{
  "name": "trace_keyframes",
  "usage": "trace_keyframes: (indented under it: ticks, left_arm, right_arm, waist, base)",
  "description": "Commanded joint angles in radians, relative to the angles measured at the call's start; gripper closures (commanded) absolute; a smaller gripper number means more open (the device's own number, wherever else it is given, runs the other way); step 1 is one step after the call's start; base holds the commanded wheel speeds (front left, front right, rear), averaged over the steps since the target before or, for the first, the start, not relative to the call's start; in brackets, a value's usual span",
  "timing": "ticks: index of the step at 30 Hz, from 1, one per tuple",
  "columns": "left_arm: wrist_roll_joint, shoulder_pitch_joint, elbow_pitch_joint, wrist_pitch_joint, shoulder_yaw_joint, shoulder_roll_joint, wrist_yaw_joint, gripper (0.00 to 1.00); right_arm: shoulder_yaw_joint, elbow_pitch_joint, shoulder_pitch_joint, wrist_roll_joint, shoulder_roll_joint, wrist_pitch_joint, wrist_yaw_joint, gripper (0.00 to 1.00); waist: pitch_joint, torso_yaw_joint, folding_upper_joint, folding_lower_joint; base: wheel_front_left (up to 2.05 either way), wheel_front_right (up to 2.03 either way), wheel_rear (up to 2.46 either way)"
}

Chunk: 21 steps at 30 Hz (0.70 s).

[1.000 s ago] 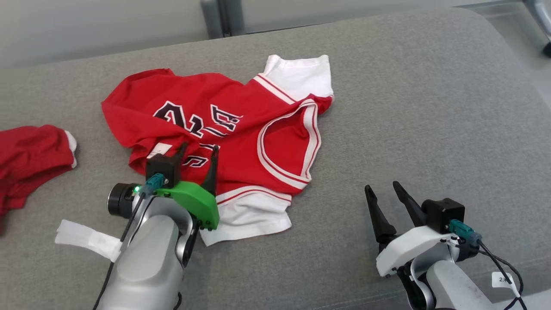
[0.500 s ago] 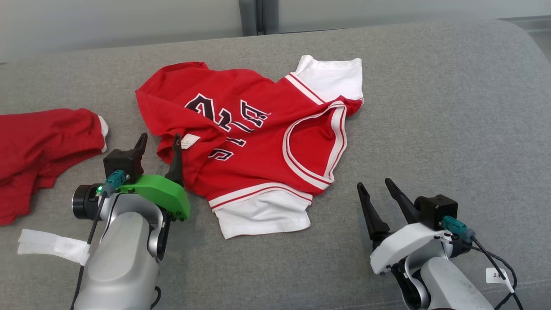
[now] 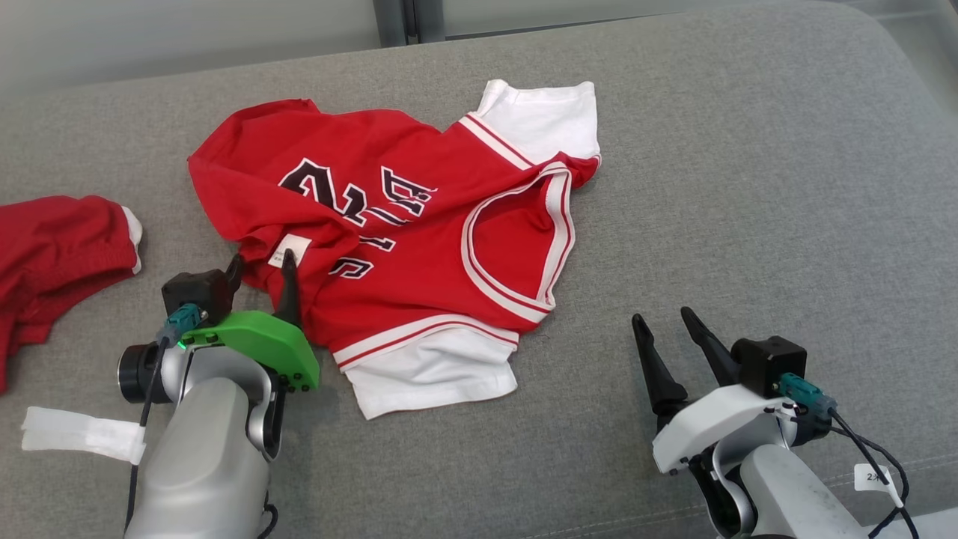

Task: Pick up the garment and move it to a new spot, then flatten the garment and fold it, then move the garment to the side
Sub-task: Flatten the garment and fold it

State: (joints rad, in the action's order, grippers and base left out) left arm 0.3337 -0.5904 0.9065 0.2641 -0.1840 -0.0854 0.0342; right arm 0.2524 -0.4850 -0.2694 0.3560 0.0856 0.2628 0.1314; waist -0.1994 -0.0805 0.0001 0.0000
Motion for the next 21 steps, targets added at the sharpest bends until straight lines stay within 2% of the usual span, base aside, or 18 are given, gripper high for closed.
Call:
trace_keyframes:
  ticks: [1, 3, 6, 7, 8, 9, 10, 16, 21]
  left_arm:
    - [0.009, -0.021, -0.001, 0.0, 0.008, -0.003, 0.0, 0.08]
    - [0.01, -0.024, 0.002, 0.0, 0.018, -0.004, -0.001, 0.0]
    - [0.006, -0.034, 0.003, 0.0, 0.031, -0.008, 0.002, 0.0]
    - [0.004, -0.038, 0.005, 0.0, 0.034, -0.008, 0.003, 0.05]
    - [0.003, -0.041, 0.006, 0.0, 0.037, -0.008, 0.005, 0.28]
    - [0.003, -0.044, 0.008, 0.0, 0.04, -0.007, 0.007, 0.6]
    - [0.004, -0.045, 0.008, 0.0, 0.044, -0.007, 0.01, 1.0]
    - [0.016, -0.039, -0.058, 0.0, 0.093, -0.003, 0.02, 1.0]
    - [0.006, -0.006, -0.166, 0.0, 0.149, -0.011, 0.024, 1.0]
  right_arm:
    - [0.002, 0.003, -0.005, -0.005, 0.004, 0.003, -0.001, 0.0]
    - [0.004, 0.004, -0.011, -0.008, 0.004, 0.003, -0.001, 0.0]
    - [0.009, 0.006, -0.018, -0.009, 0.006, 0.003, -0.001, 0.0]
    - [0.011, 0.006, -0.018, -0.01, 0.006, 0.003, -0.001, 0.0]
    - [0.013, 0.006, -0.019, -0.01, 0.007, 0.003, -0.001, 0.0]
    - [0.014, 0.006, -0.019, -0.009, 0.007, 0.003, -0.001, 0.0]
    - [0.015, 0.007, -0.02, -0.01, 0.008, 0.003, -0.001, 0.0]
    - [-0.008, 0.005, -0.003, -0.003, 0.011, 0.003, -0.001, 0.0]
    - [-0.031, 0.003, 0.019, 0.005, 0.006, 0.003, -0.001, 0.0]
  waist:
    - [-0.004, -0.002, -0.0001, 0.0]
    - [-0.008, -0.004, -0.0001, 0.0]
    - [-0.014, -0.007, -0.0001, 0.0]
    - [-0.016, -0.008, -0.0001, 0.0]
    - [-0.017, -0.01, -0.0001, 0.0]
    - [-0.018, -0.011, -0.0001, 0.0]
    - [-0.019, -0.012, -0.0001, 0.0]
    - [-0.01, 0.007, -0.0001, 0.0]
    - [0.016, 0.073, -0.0001, 0.0]
  base:
    - [0.0, 0.0, 0.0]
    - [0.0, 0.0, 0.0]
    - [0.0, 0.0, 0.0]
    - [0.0, 0.0, 0.0]
    - [0.0, 0.0, 0.0]
    - [0.0, 0.0, 0.0]
    - [0.0, 0.0, 0.0]
    - [0.0, 0.0, 0.0]
    - [0.0, 0.0, 0.0]
